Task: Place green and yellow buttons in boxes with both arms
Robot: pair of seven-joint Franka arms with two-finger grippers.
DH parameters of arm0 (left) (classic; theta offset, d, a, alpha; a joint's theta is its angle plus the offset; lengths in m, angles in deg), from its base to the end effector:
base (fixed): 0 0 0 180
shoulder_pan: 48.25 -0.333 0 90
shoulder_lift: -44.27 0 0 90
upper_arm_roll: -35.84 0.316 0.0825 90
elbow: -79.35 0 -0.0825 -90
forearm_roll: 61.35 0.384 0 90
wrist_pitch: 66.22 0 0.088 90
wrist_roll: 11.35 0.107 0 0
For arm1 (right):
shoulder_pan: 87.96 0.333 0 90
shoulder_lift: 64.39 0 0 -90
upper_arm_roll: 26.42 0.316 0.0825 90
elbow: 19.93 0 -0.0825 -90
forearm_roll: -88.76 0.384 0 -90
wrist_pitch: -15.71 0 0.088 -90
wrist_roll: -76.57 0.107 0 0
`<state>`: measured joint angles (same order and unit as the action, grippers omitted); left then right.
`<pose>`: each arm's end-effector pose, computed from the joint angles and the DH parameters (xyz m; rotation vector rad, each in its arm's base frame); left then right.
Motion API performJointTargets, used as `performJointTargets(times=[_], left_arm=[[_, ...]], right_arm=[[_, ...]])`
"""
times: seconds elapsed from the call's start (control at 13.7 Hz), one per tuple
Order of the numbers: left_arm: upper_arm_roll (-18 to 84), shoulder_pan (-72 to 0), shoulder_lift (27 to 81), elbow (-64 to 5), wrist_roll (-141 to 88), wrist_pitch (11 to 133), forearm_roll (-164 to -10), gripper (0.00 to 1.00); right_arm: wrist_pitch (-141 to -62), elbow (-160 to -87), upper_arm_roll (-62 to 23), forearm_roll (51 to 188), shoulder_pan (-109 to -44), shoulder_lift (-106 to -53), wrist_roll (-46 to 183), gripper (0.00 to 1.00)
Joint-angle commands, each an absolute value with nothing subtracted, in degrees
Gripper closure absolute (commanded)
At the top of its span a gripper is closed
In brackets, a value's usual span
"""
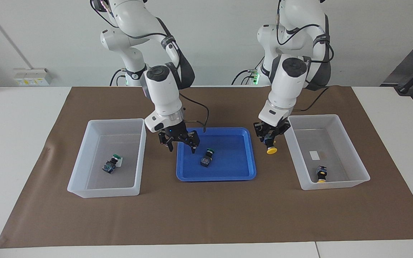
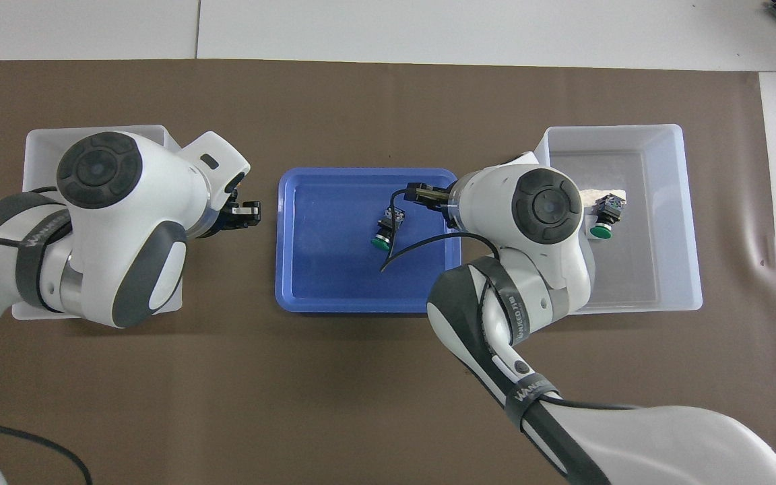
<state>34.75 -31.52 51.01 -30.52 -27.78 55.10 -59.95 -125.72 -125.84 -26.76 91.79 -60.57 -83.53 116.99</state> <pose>0.5676 -0.1810 0.4395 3.1324 -0.0562 0.1320 0.5858 0.2994 0.3737 -2.9086 0.3941 -0.3211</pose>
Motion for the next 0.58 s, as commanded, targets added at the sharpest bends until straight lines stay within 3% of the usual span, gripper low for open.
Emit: performJointTargets(times=[0.0, 0.22, 0.51], left_arm=[[34.25, -37.77, 50.51, -30.43, -17.9, 55.06, -59.42, 0.97], [34.17, -44.71, 51.04, -30.59, -6.46, 60.05, -59.42, 1.0], [34.17, -51.85, 51.31, -33.66, 4.34, 68.5, -59.42, 1.0]], right_arm=[[-126.67, -122.16, -27.04, 88.87, -57.21, -88.46, 122.25, 0.0], [-127.81, -121.09, -26.95, 80.96, -56.15, -91.9, 127.45, 0.0], [-130.61, -121.0, -26.95, 80.41, -56.32, -93.56, 127.46, 0.0]])
